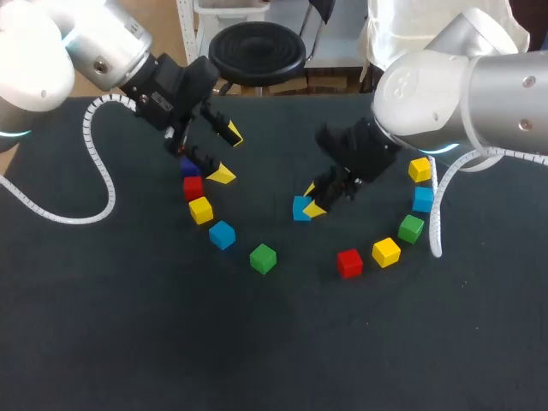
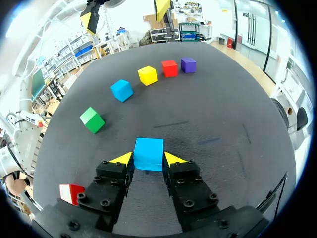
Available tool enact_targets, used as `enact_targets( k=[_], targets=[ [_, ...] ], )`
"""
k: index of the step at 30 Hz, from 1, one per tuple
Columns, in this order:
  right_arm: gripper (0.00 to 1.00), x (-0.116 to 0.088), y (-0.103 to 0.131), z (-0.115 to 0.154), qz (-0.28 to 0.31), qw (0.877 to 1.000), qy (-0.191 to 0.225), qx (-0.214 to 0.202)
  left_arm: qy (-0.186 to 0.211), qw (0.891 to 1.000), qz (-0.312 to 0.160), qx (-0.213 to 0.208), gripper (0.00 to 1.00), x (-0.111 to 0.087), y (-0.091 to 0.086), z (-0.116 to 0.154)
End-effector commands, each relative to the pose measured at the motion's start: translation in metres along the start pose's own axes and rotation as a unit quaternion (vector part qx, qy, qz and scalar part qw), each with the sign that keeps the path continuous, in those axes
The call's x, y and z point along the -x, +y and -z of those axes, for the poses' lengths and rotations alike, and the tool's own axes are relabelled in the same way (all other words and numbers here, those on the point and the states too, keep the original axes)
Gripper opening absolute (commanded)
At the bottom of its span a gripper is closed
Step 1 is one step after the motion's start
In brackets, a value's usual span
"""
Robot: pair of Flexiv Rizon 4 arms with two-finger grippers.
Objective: Place the blue cubes, place green cubes on the blue cubes, place the yellow cubes on the green cubes, then place the red cubes on the yellow cubes, and place purple cube on the red cubes.
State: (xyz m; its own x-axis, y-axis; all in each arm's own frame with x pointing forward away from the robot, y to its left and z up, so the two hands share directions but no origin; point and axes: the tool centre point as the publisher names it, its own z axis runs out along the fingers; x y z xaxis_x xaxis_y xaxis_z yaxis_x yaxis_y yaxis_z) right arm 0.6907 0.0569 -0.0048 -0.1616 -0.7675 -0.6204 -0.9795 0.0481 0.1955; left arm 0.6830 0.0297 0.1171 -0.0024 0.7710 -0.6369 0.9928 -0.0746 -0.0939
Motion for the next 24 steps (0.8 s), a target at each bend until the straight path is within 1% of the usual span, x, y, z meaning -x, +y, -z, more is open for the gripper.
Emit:
enact_targets(
  k=[1,5,13,18,24],
  targets=[
    [0.0,0.0021,-0.0043,0.0,0.001,1.0,-0.001,0.0,0.001,1.0,0.0,-0.001,1.0,0.0002,0.0011,-0.0001],
    [0.0,0.0026,-0.0066,0.0,0.006,1.0,-0.002,0.0,0.001,1.0,0.0,-0.001,1.0,0.0002,0.0011,-0.0001],
    [0.0,-0.001,-0.0084,-0.0004,0.029,0.999,-0.025,-0.004,0.001,1.0,0.0,-0.001,1.0,0.0002,0.0011,-0.0001],
    [0.0,-0.0034,-0.0092,-0.0007,0.024,0.999,-0.02,-0.003,0.001,1.0,0.0,-0.001,1.0,0.0002,0.0011,-0.0001],
    [0.0,-0.001,-0.0088,-0.0018,0.029,0.999,-0.016,0.0,0.001,1.0,0.0,-0.001,1.0,0.0002,0.0011,-0.0001]
  ],
)
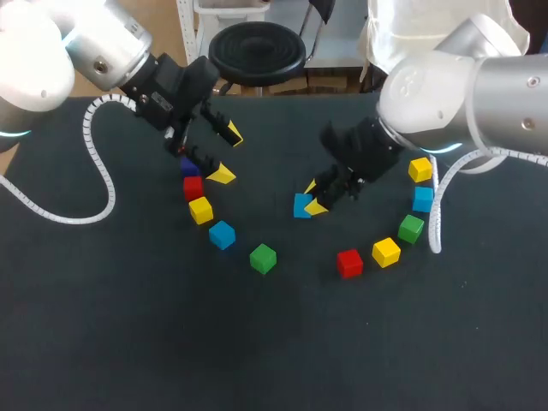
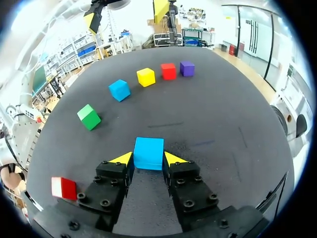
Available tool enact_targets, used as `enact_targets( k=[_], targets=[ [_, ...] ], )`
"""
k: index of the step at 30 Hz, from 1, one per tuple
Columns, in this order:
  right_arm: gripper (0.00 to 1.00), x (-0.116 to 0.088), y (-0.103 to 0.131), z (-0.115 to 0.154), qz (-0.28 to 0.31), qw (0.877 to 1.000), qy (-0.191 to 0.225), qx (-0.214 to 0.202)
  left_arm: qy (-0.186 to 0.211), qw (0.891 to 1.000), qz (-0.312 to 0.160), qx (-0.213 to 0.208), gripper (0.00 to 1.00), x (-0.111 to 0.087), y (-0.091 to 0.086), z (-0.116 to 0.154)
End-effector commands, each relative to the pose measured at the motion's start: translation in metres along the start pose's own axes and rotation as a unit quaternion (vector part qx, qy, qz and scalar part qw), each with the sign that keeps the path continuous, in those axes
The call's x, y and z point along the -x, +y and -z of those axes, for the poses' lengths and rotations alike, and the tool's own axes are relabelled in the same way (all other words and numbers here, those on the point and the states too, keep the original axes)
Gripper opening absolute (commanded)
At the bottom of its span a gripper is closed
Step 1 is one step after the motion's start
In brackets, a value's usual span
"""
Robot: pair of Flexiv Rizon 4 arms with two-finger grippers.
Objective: Place the blue cubes, place green cubes on the blue cubes, place the yellow cubes on the green cubes, then place the red cubes on the yellow cubes, and place purple cube on the red cubes.
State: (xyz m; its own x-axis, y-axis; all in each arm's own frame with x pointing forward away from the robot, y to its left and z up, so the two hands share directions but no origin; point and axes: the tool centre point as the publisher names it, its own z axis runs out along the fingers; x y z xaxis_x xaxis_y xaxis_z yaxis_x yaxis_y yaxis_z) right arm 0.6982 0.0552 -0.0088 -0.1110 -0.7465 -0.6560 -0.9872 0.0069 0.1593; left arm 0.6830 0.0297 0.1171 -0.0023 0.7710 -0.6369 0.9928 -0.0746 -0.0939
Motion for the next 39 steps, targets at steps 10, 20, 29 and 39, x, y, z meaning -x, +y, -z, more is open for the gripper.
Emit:
enact_targets(
  k=[10,20,29,39],
  targets=[
    [0.0,0.0012,-0.002,-0.0028,0.003,1.0,0.007,0.005,0.001,1.0,0.0,-0.001,1.0,0.0002,0.0011,-0.0001],
    [0.0,0.0012,-0.0044,0.0016,0.006,1.0,0.011,-0.001,0.001,1.0,0.0,-0.001,1.0,0.0002,0.0011,-0.0001],
    [0.0,0.004,-0.0036,0.0061,0.023,1.0,0.017,0.004,0.001,1.0,0.0,-0.001,1.0,0.0002,0.0011,-0.0001],
    [0.0,0.0034,-0.0046,0.0004,0.019,1.0,0.023,0.01,0.001,1.0,0.0,-0.001,1.0,0.0002,0.0011,-0.0001]
  ],
)
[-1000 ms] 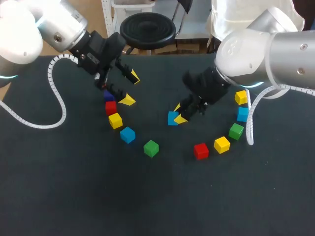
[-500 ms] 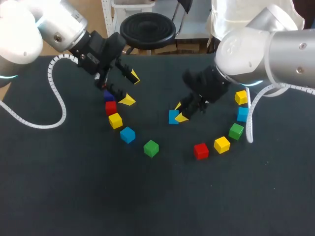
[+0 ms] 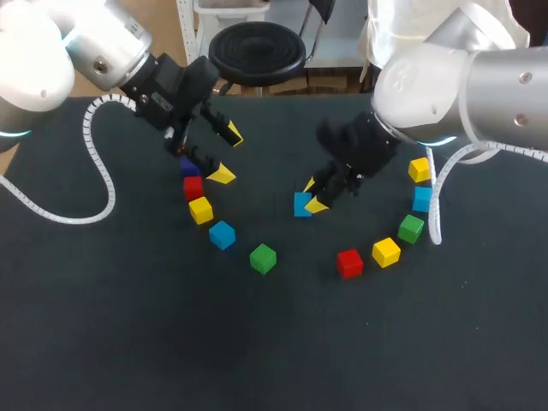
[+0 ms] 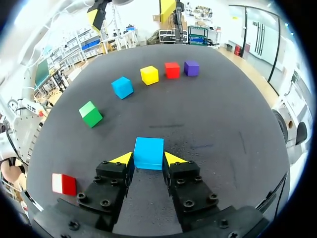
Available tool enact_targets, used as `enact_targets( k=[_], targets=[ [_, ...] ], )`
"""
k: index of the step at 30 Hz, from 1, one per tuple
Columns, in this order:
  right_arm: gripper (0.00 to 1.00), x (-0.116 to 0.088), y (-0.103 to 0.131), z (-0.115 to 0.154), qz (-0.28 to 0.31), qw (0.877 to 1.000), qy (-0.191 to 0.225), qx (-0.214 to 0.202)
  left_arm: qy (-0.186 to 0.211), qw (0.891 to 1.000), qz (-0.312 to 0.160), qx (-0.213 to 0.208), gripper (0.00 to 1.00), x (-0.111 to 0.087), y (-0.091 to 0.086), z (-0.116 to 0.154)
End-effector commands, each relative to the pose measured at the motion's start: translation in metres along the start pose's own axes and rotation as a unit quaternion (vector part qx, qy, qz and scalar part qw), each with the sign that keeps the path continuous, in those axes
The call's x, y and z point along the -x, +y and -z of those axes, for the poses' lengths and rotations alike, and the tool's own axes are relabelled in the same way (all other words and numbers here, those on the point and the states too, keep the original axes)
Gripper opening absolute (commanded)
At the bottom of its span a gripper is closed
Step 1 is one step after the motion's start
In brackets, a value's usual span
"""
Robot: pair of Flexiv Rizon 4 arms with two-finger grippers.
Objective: Place the blue cubes, place green cubes on the blue cubes, place the yellow cubes on the green cubes, then place the red cubes on the yellow cubes, and place purple cube on the red cubes.
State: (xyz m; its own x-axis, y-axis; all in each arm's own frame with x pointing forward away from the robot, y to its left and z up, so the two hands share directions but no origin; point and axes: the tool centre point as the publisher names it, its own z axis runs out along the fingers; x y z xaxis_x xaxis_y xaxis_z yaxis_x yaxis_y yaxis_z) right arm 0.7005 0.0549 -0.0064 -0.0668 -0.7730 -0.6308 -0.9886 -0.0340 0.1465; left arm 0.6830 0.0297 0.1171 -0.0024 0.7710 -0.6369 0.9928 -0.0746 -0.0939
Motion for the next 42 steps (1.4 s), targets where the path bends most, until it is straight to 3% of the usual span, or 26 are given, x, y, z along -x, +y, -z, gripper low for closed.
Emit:
enact_targets(
  k=[1,35,38,39,40,41,42],
  targets=[
    [0.0,0.0018,-0.0026,-0.0016,-0.003,1.0,0.003,0.001,0.001,1.0,0.0,-0.001,1.0,0.0002,0.0011,-0.0001],
    [0.02,-0.0007,-0.005,-0.0049,-0.011,1.0,0.01,0.007,0.001,1.0,0.0,-0.001,1.0,0.0002,0.0011,-0.0001],
    [0.21,-0.0007,-0.0051,-0.0047,-0.011,1.0,0.011,0.01,0.001,1.0,0.0,-0.001,1.0,0.0002,0.0011,-0.0001],
    [0.42,-0.0005,-0.005,-0.0046,-0.01,1.0,0.012,0.011,0.001,1.0,0.0,-0.001,1.0,0.0002,0.0011,-0.0001],
    [0.74,-0.0005,-0.005,-0.0046,-0.011,1.0,0.013,0.012,0.001,1.0,0.0,-0.001,1.0,0.0002,0.0011,-0.0001],
    [1.0,-0.0004,-0.005,-0.0046,-0.011,1.0,0.013,0.013,0.001,1.0,0.0,-0.001,1.0,0.0002,0.0011,-0.0001],
    [1.0,-0.0003,-0.005,-0.0045,-0.011,1.0,0.014,0.013,0.001,1.0,0.0,-0.001,1.0,0.0002,0.0011,-0.0001]
  ],
)
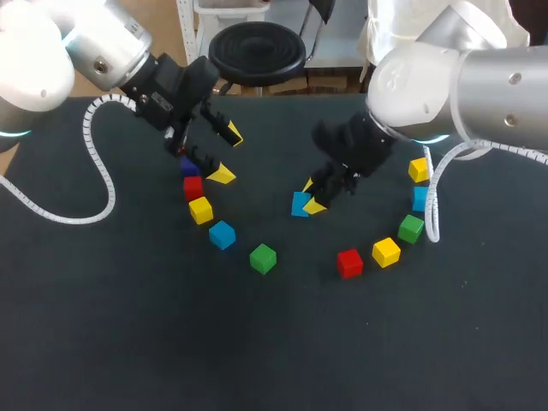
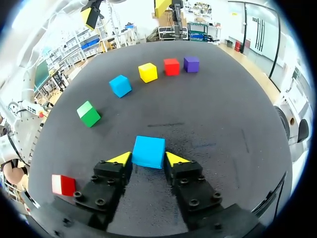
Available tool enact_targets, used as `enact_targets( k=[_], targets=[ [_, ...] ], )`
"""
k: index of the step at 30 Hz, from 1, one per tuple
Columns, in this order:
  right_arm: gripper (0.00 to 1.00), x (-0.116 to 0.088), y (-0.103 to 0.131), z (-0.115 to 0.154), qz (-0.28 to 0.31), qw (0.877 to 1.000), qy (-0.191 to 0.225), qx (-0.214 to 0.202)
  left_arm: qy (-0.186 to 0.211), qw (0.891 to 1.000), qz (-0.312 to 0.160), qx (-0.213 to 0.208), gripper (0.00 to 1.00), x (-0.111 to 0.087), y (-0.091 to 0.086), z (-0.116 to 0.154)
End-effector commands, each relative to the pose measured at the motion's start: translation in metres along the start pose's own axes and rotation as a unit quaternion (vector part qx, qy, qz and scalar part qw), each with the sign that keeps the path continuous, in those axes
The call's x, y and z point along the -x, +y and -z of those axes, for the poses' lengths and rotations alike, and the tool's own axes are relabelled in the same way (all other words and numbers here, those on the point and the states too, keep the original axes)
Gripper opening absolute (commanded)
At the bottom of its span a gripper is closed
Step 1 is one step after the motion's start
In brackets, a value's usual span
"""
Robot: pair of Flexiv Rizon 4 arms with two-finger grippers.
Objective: Place the blue cubes, place green cubes on the blue cubes, place the yellow cubes on the green cubes, then place the red cubes on the yellow cubes, and place purple cube on the red cubes.
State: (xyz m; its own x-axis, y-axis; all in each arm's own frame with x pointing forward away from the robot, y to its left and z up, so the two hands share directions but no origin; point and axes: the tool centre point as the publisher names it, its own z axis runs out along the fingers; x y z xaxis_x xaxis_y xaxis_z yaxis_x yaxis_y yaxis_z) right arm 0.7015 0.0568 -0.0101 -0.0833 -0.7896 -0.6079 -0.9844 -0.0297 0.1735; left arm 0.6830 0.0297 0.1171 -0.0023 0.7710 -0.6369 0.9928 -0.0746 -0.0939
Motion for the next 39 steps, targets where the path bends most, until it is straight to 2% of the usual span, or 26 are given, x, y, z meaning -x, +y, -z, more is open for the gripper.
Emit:
enact_targets(
  k=[1,12,16,22,30,39],
  targets=[
    [1.0,0.001,-0.003,0.0,-0.001,1.0,0.001,0.004,0.001,1.0,0.0,-0.001,1.0,0.0,0.001,0.0],
    [1.0,-0.001,0.0,0.015,-0.001,1.0,0.0,-0.014,0.001,1.0,0.0,-0.001,1.0,0.0,0.001,0.0],
    [1.0,-0.006,0.006,0.032,0.001,1.0,-0.005,-0.023,0.001,1.0,0.0,-0.001,1.0,0.0,0.001,0.0],
    [1.0,-0.018,0.019,0.07,-0.004,0.998,-0.035,-0.055,0.001,1.0,0.0,-0.001,1.0,0.0,0.001,0.0],
    [1.0,-0.037,0.036,0.108,-0.019,0.995,-0.03,-0.096,0.001,1.0,0.0,-0.001,1.0,0.0,0.001,0.0],
    [1.0,-0.057,0.054,0.132,-0.047,0.991,-0.026,-0.123,0.001,1.0,0.0,-0.001,1.0,0.0,0.001,0.0]
  ],
)
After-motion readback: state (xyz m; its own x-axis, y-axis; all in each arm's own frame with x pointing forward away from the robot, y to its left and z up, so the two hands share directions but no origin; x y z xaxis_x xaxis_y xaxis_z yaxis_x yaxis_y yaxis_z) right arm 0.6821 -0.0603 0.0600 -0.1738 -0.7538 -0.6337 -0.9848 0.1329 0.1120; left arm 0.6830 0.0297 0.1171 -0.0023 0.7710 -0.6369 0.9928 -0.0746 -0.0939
